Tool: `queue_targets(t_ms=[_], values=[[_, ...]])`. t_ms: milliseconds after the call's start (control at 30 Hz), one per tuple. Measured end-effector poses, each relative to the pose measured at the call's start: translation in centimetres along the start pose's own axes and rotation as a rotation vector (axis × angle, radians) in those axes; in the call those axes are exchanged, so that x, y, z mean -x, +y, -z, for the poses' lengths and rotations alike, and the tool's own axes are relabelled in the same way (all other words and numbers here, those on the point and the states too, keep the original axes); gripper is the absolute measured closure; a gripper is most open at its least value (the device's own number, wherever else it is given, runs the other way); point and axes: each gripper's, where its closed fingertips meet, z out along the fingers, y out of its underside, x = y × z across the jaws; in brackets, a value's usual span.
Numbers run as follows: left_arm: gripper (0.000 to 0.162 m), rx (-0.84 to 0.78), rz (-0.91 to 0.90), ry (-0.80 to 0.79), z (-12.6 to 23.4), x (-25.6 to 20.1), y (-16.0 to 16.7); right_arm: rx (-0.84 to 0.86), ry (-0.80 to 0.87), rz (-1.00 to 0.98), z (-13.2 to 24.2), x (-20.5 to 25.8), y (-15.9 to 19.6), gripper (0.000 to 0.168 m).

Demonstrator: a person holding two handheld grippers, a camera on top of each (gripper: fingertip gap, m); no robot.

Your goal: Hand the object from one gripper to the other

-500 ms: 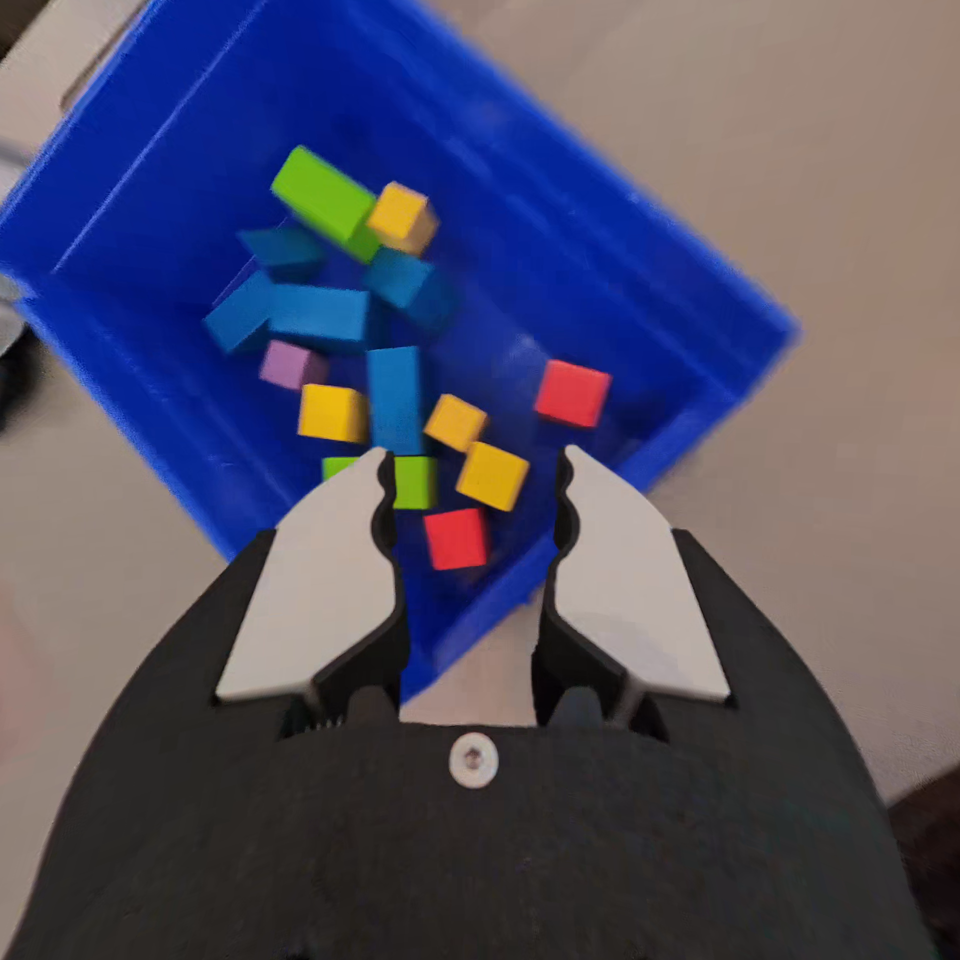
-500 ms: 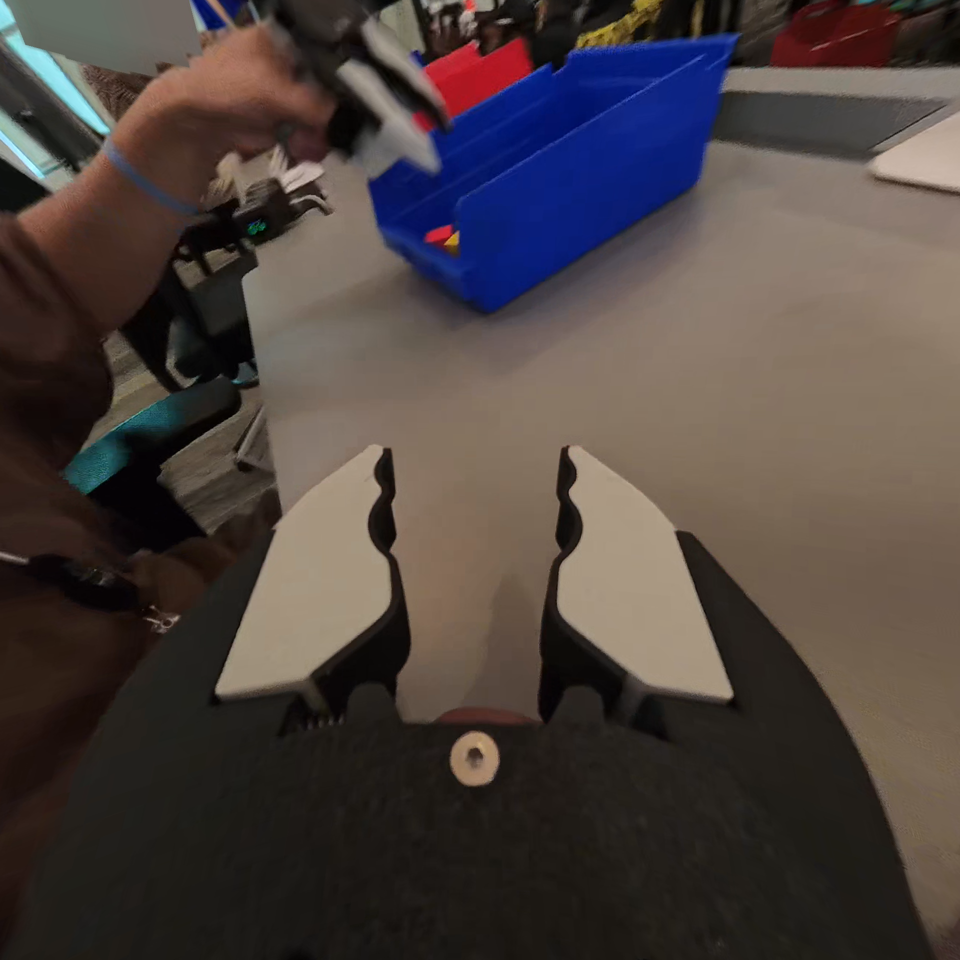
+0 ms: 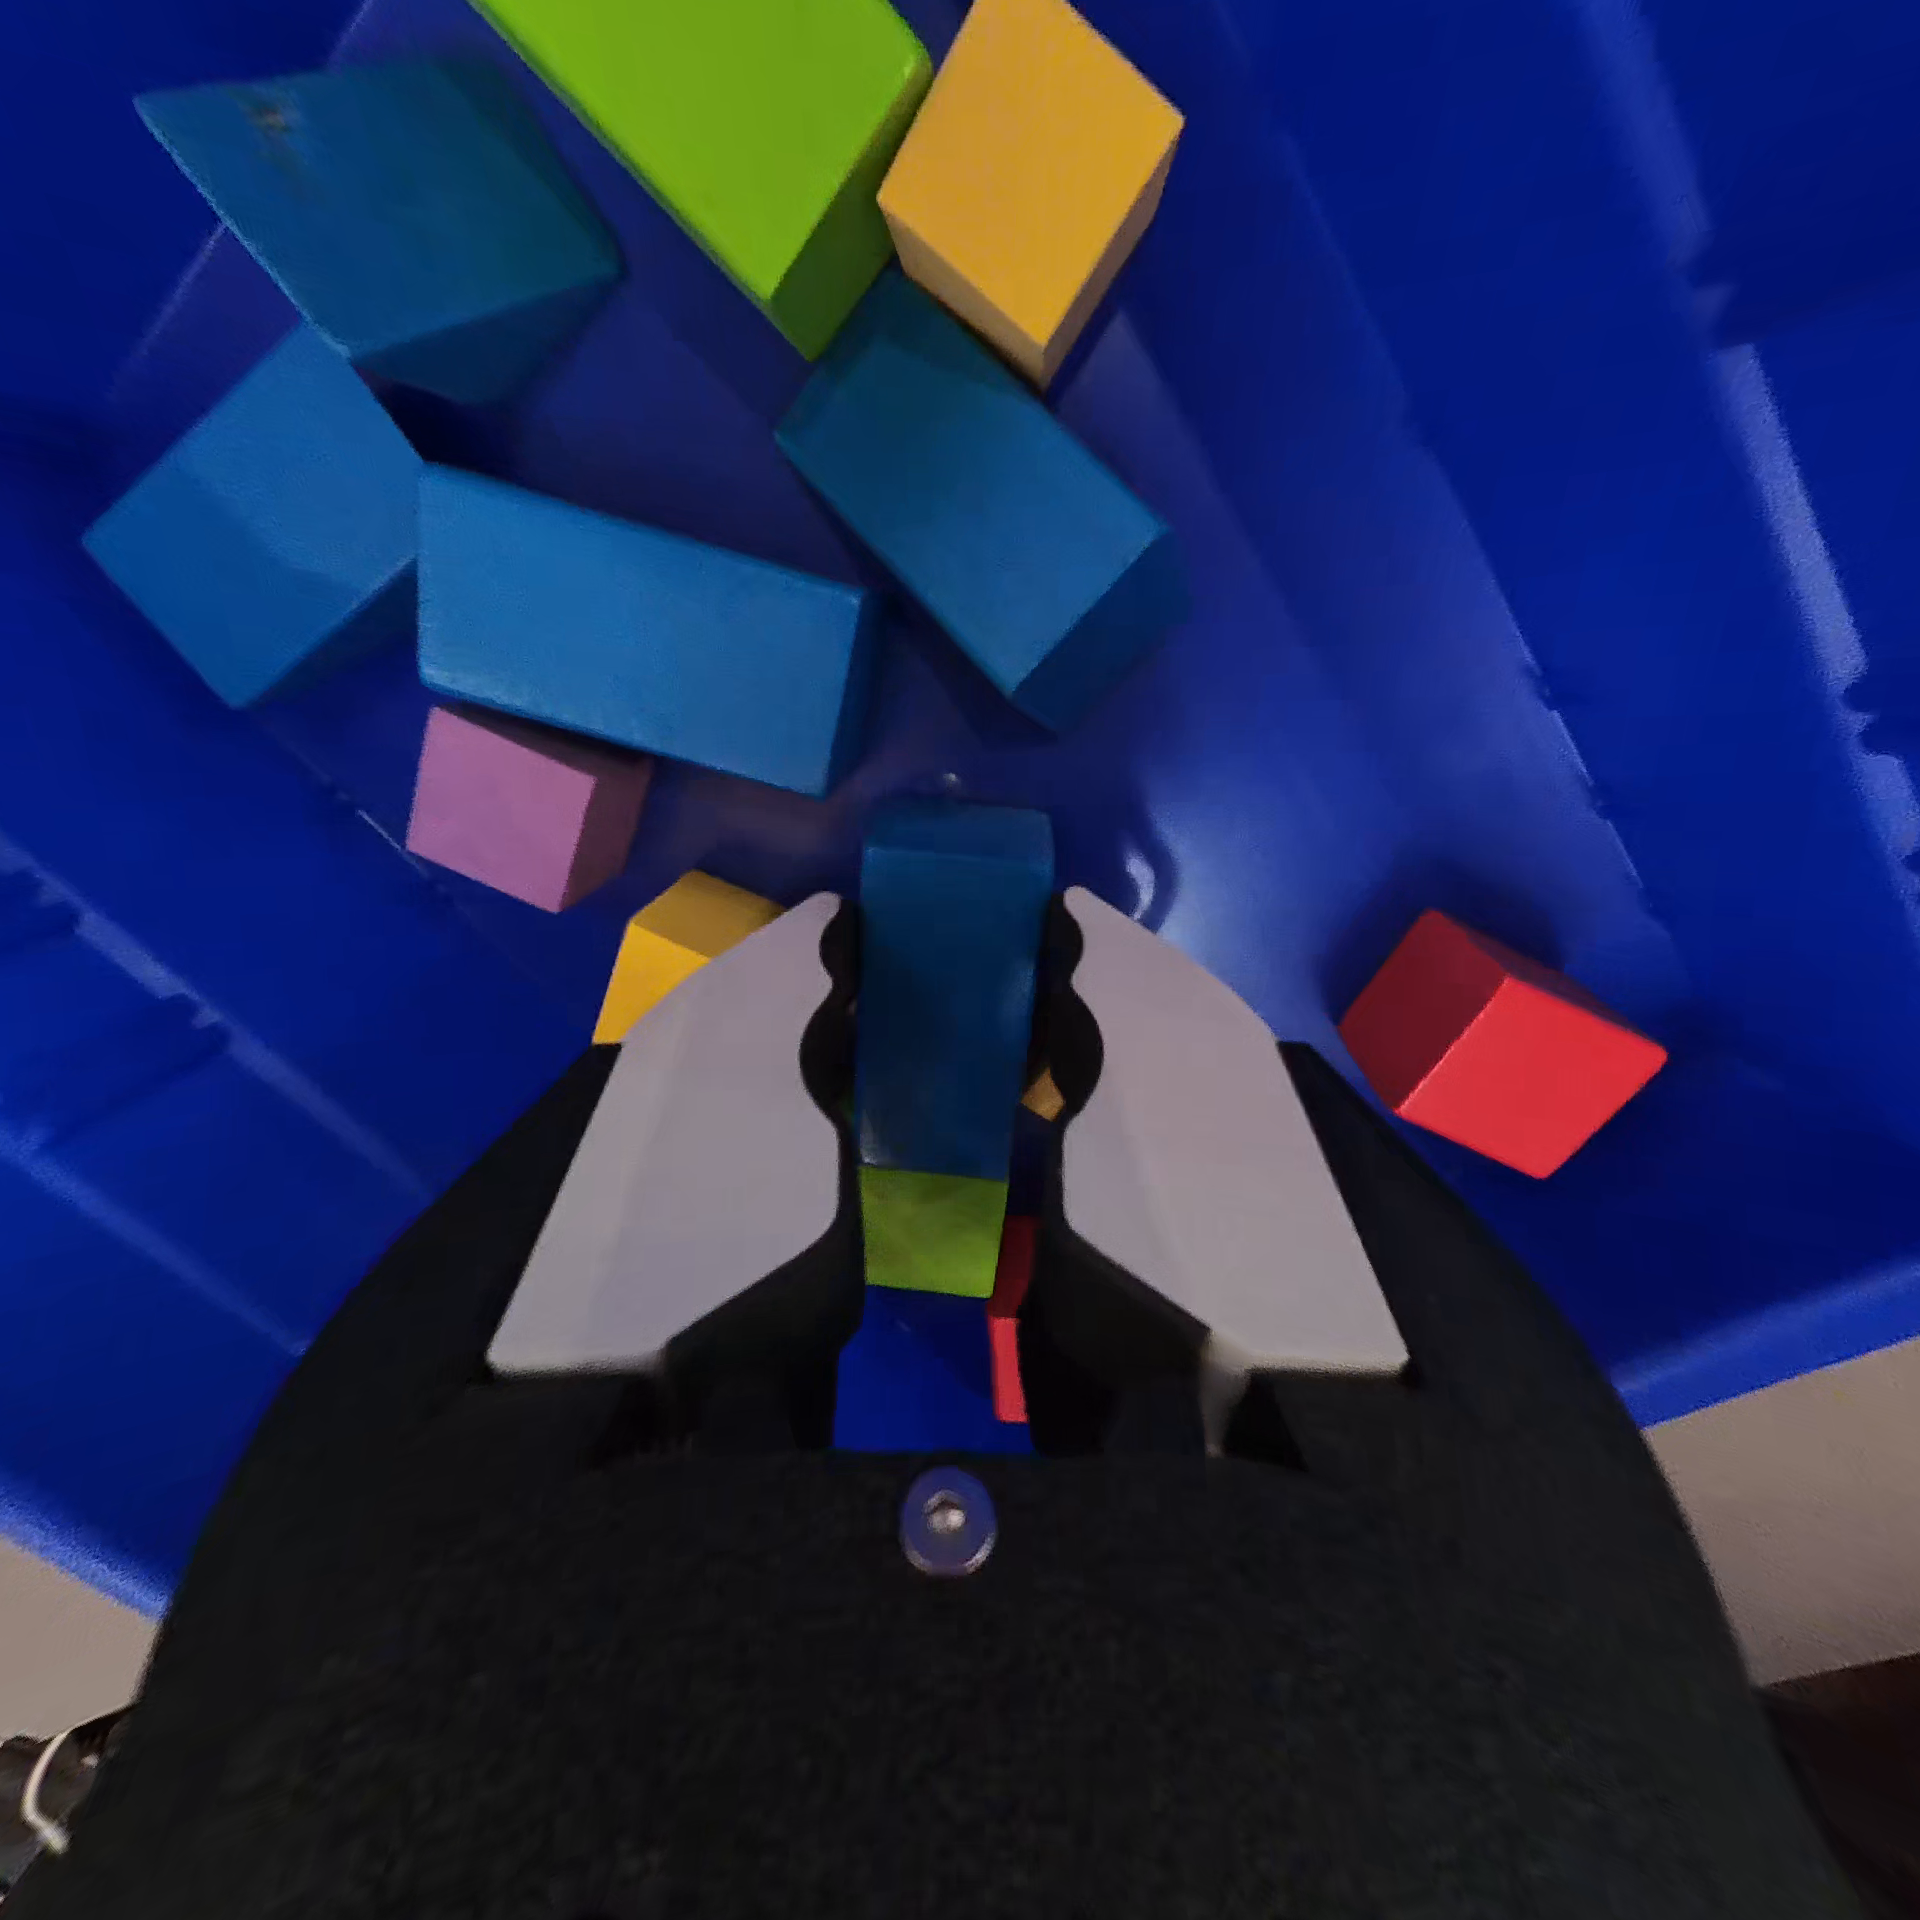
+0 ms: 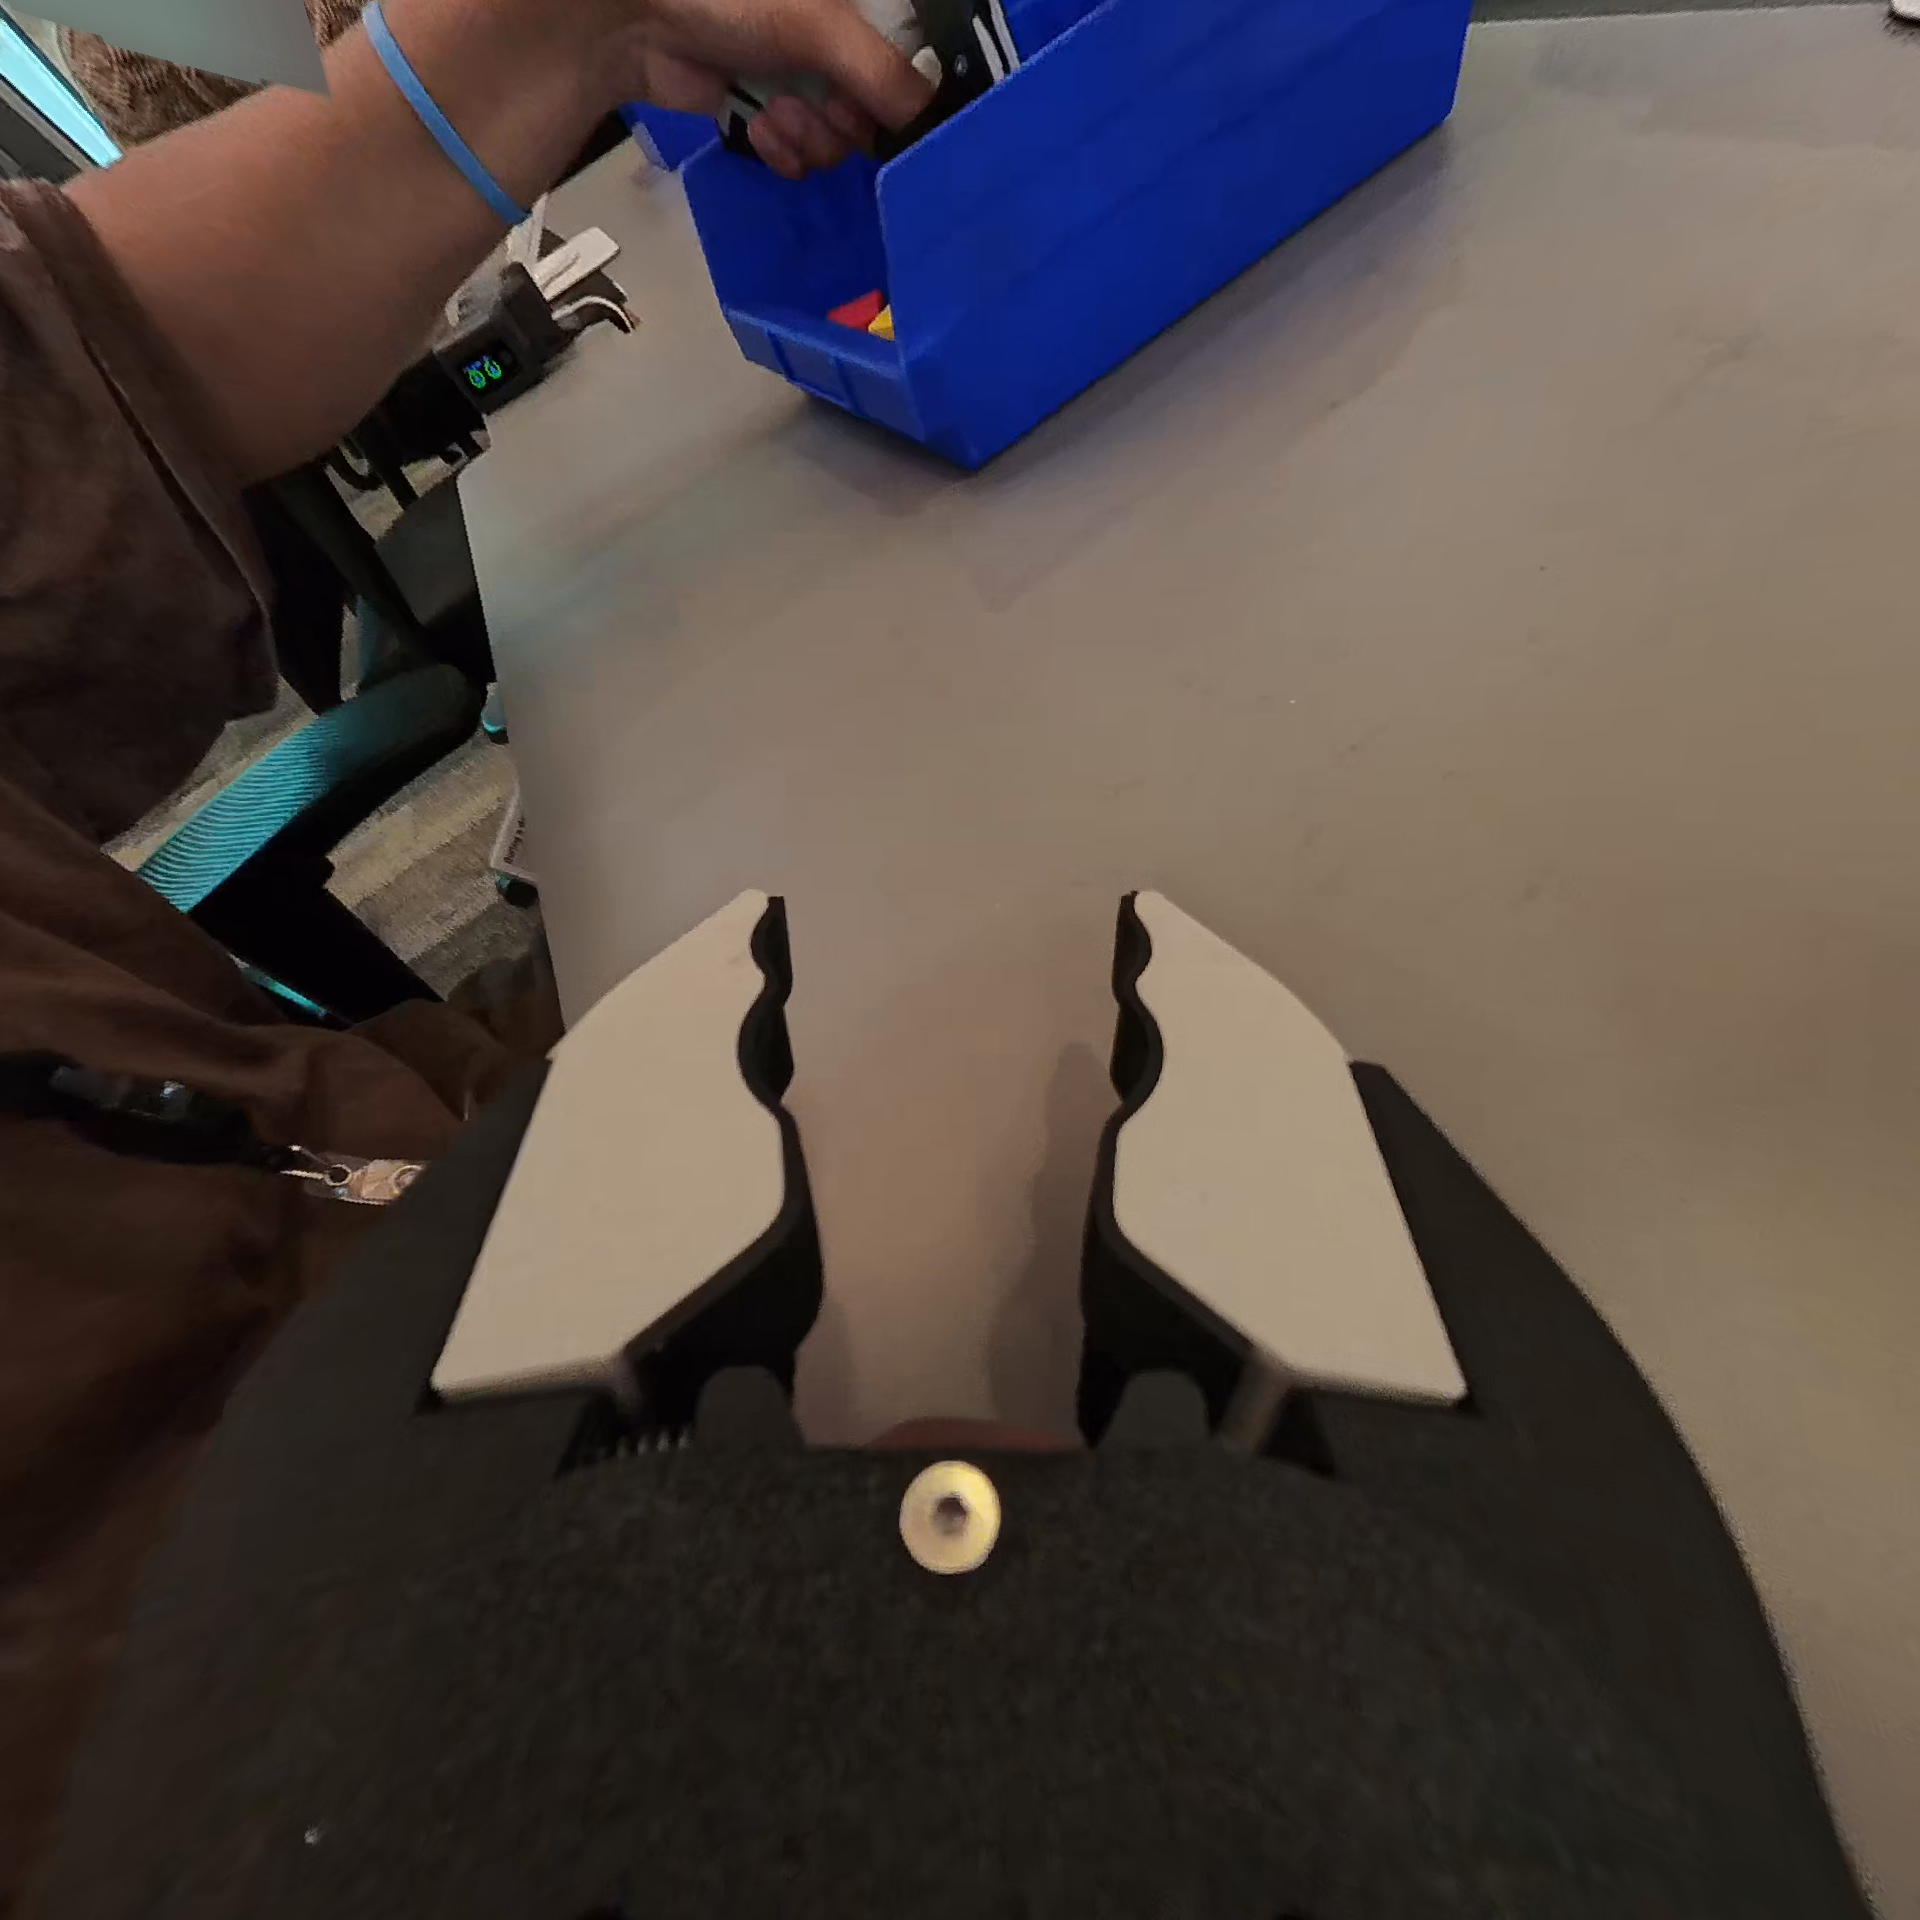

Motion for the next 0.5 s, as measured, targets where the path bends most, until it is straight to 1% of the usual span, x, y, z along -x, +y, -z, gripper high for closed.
queue_targets(t_ms=[100, 167, 233, 300, 367, 433, 500], values=[[0.128, 0.012, 0.012, 0.007, 0.4, 0.0, 0.2, -0.004, 0.012, -0.006, 0.4, -0.4, 0.2, 0.109], [0.128, -0.039, 0.031, 0.033, 1.2, -0.1, -0.1, -0.011, 0.025, 0.007, 0.6, -0.7, 0.1, 0.110], [0.129, -0.133, 0.066, 0.068, 2.8, -0.2, -0.7, -0.024, 0.046, 0.041, 0.7, -1.0, -0.2, 0.110], [0.129, -0.267, 0.113, 0.133, 5.1, -0.3, -1.5, -0.056, 0.074, 0.096, 0.9, -1.6, -1.1, 0.107], [0.129, -0.436, 0.155, 0.238, 8.1, -0.8, -2.6, -0.092, 0.100, 0.155, 0.9, -2.3, -2.3, 0.102], [0.129, -0.621, 0.182, 0.393, 11.5, -2.0, -3.8, -0.105, 0.106, 0.175, 0.7, -2.9, -3.3, 0.101], [0.129, -0.811, 0.165, 0.598, 15.3, -4.3, -5.0, -0.078, 0.090, 0.154, 0.1, -3.6, -4.2, 0.101]])
